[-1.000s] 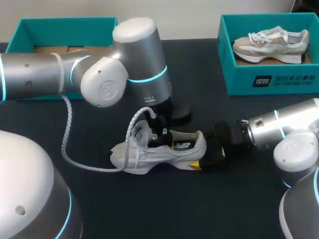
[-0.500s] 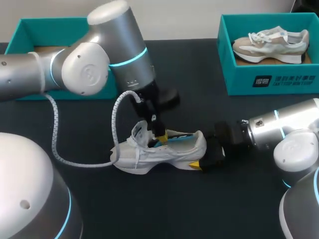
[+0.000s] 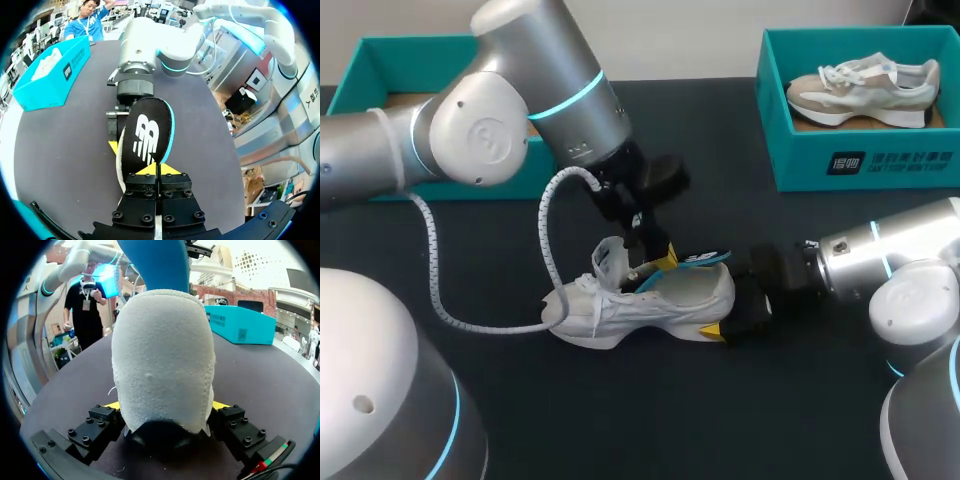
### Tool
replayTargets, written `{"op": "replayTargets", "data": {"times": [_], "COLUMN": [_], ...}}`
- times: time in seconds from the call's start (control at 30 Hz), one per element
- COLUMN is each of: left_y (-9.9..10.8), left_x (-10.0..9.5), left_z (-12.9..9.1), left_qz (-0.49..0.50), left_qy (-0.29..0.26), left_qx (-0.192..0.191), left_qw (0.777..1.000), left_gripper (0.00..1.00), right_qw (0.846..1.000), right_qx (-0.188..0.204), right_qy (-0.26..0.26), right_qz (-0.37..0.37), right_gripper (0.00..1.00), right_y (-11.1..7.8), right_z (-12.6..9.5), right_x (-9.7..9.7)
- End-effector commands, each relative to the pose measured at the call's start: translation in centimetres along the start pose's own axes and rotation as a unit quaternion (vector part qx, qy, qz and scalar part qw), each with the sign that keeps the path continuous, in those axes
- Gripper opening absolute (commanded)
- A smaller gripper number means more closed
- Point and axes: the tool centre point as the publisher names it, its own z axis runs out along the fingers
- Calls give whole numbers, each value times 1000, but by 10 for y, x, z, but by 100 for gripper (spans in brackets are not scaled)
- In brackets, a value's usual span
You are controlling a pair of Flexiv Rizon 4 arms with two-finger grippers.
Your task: Take the shoe out of the shoebox, open the shoe tongue, remove and reinsert the insole, then place the shoe into the shoebox
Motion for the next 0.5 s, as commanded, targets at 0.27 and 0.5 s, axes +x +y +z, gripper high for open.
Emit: {"op": "replayTargets", "data": {"times": [0.27, 0.5], "left_y": [0, 2], "left_x": [1, 0], "left_z": [20, 21], "left_qz": [31, 59], "left_qy": [-112, -170], "left_qx": [-8, -9], "left_qw": [993, 984], "left_gripper": [84, 79], "right_qw": [1000, 1000], "right_qx": [1, 1], "right_qy": [0, 0], "right_qz": [1, 1], "right_gripper": [0, 0], "right_y": [-4, -4], "right_z": [6, 6], "right_x": [0, 0]}}
